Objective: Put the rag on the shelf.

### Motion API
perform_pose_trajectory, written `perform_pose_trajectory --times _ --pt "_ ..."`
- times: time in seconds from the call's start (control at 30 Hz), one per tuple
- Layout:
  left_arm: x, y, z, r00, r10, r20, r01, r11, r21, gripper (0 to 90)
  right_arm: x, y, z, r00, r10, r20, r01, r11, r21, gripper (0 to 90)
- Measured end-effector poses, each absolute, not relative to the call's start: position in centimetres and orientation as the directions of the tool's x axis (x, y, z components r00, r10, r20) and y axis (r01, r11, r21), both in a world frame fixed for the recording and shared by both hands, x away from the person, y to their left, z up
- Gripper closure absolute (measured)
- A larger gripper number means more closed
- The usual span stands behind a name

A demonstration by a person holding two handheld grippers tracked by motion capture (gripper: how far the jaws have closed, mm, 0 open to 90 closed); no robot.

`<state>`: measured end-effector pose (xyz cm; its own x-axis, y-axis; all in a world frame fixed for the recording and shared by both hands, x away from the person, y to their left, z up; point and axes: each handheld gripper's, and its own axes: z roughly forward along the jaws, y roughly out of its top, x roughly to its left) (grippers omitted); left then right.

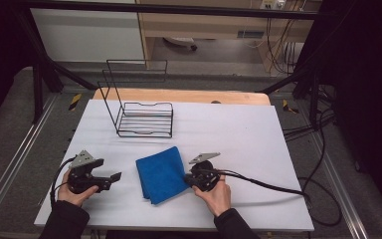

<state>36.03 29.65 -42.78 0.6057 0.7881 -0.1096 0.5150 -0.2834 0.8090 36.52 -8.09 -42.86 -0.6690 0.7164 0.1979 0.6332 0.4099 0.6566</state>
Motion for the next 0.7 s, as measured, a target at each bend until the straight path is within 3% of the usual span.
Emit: perform_pose_trajectory --times 0.2,0.33,0.5,0.6,0.7 --pt "36.1 29.2 -42.7 0.608 0.785 -0.119 0.522 -0.282 0.805 8.8 34.5 -9.8 -43.4 -0.631 0.741 0.230 0.676 0.378 0.633 82.5" --pt "36.1 28.7 -42.5 0.608 0.785 -0.119 0.522 -0.283 0.805 8.7 34.5 -10.4 -43.5 -0.629 0.743 0.229 0.665 0.361 0.654 65.1" --pt "36.5 27.6 -42.0 0.611 0.782 -0.123 0.526 -0.286 0.801 8.7 35.8 -11.6 -42.6 -0.668 0.728 0.152 0.551 0.348 0.758 40.6" --pt "36.9 26.9 -41.7 0.613 0.781 -0.120 0.526 -0.290 0.800 8.7 37.5 -11.9 -42.4 -0.682 0.723 0.110 0.516 0.370 0.773 39.8" --pt "37.2 26.3 -41.4 0.612 0.782 -0.118 0.526 -0.292 0.799 8.8 40.0 -11.8 -42.7 -0.679 0.723 0.131 0.529 0.357 0.770 45.0"
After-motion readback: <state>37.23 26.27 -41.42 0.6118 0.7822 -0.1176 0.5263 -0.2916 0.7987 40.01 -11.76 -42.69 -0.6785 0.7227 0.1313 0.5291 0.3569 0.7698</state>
